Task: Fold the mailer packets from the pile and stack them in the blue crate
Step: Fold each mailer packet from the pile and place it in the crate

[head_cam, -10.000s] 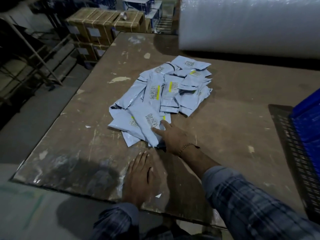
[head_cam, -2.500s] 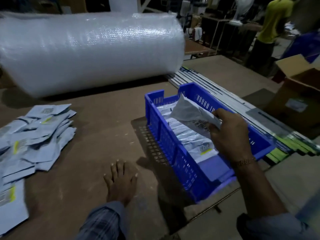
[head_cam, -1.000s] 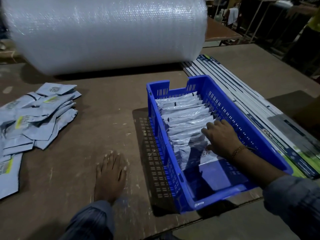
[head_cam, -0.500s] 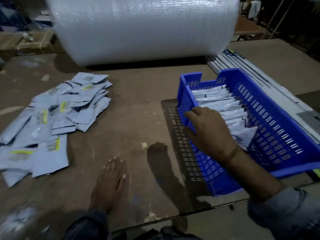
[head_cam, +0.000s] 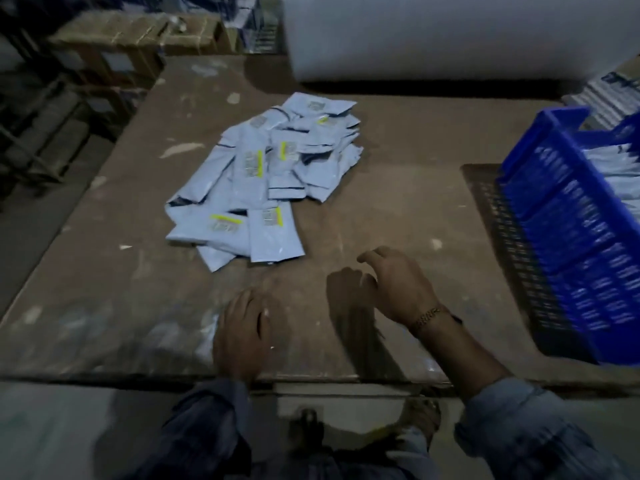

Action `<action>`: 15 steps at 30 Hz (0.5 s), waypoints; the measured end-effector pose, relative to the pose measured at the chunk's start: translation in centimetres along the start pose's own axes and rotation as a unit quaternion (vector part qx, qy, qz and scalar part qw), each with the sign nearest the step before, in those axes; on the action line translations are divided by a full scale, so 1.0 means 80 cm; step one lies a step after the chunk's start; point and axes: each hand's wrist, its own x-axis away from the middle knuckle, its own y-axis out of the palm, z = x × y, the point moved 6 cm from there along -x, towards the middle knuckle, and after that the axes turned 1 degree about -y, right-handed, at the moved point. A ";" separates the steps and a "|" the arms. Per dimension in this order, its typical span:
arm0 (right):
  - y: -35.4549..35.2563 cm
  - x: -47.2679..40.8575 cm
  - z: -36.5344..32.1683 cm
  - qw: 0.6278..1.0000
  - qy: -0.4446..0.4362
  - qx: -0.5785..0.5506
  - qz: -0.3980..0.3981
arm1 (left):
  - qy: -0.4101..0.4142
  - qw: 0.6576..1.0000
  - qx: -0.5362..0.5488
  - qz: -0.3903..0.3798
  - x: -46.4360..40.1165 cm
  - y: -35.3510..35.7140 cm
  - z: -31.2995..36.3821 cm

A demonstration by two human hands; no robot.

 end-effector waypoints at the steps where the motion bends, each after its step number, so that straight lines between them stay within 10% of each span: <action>1: 0.013 -0.009 -0.017 1.000 -0.005 -0.010 -0.002 | 0.007 1.000 -0.001 -0.007 -0.005 -0.006 -0.010; 15: 0.143 -0.106 -0.134 0.953 -0.136 0.266 0.048 | 0.051 0.998 -0.015 -0.038 -0.019 -0.045 -0.016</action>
